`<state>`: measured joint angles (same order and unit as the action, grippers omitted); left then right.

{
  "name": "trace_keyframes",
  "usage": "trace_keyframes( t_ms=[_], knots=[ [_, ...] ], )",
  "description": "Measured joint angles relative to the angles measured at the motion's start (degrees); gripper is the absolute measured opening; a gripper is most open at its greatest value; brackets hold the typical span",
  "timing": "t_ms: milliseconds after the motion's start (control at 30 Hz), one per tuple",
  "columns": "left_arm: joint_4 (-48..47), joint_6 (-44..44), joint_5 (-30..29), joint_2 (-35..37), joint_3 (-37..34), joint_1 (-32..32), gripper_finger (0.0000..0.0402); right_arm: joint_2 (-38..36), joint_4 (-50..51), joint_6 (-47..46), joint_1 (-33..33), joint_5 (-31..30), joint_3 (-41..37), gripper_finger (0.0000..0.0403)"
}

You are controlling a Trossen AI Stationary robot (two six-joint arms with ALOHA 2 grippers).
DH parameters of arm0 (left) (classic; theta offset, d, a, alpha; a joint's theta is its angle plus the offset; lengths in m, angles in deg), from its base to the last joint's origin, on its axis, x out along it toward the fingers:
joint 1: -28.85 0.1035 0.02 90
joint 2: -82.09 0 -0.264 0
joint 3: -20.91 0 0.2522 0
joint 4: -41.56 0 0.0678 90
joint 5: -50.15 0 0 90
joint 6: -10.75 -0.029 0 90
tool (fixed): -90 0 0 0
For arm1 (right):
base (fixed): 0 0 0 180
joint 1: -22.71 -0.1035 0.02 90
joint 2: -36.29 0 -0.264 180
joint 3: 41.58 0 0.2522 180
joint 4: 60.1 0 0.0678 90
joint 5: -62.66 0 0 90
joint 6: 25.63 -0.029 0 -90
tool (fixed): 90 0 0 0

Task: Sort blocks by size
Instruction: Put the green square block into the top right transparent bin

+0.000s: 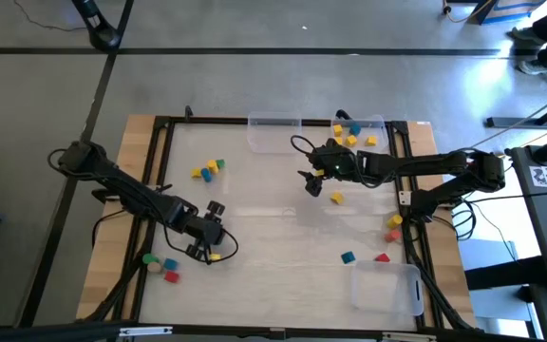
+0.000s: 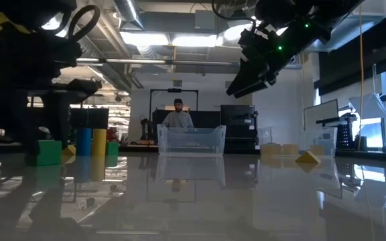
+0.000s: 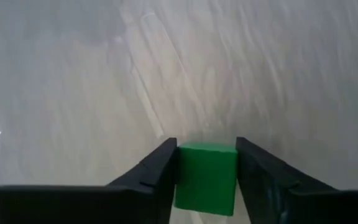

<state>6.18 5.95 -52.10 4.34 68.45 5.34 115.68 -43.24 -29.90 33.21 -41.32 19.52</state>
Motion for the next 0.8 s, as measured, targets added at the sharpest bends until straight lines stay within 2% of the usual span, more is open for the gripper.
trace_keyframes(
  t_ms=[100, 333, 467, 667, 800],
  knots=[
    [0.1, 0.3, 0.0, 0.0, 0.0, 0.0, 0.0115, 0.0, 0.0, 0.0, 0.0, 0.0, 0.0, 0.0294],
    [2.3, 6.3, -0.2, 0.5, 0.7, 0.0, 0.0124, 0.0, -0.3, 0.0, 0.0, 0.0, 0.0, 0.0294],
    [3.0, 7.7, -2.9, 0.8, 3.3, 0.0, 0.0127, 0.0, -0.3, 0.0, 0.0, 1.2, 0.0, 0.0294],
    [7.0, 7.4, -9.9, 0.8, 6.7, 1.2, 0.0124, 0.0, -2.3, 0.1, 0.0, 7.9, 0.0, 0.0294],
    [15.0, 3.0, -12.4, 0.8, 6.8, 3.4, 0.0128, 0.0, -6.7, -0.3, 0.0, 14.9, 0.0, 0.0294]
  ],
)
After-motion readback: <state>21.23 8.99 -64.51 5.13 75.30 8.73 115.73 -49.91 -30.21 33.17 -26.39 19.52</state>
